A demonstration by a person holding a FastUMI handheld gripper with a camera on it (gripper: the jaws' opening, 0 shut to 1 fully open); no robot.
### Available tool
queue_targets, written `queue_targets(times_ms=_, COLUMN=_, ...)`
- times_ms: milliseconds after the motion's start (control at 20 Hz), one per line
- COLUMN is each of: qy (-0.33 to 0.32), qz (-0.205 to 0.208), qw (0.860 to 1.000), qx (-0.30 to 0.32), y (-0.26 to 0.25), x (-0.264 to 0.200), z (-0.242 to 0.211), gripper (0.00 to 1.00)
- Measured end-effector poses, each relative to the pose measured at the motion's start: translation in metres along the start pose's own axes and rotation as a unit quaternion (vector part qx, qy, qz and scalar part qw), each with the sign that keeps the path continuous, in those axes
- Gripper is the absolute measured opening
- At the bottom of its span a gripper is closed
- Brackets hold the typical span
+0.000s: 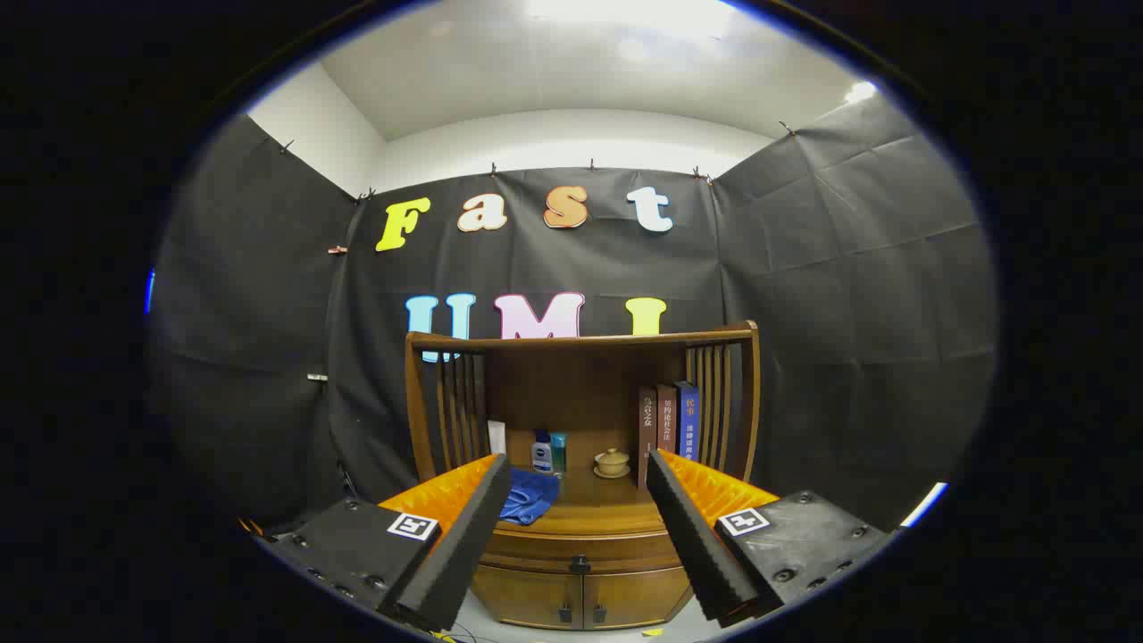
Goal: Pull open the drawer, take out the items inside it, and place them on the countertop above the cabinet.
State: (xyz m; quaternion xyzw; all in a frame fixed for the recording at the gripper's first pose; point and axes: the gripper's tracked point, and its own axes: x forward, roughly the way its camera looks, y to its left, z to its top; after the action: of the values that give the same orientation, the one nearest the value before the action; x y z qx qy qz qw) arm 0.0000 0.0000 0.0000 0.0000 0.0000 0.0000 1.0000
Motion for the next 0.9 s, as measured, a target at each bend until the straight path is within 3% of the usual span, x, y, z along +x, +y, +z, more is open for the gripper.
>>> queue_targets(times_ms=900, qy=0.005, qz=0.007, qw=1.000, qx=-0.003, y=-0.0036, x=0.0100, z=-0.0058, gripper=0.98)
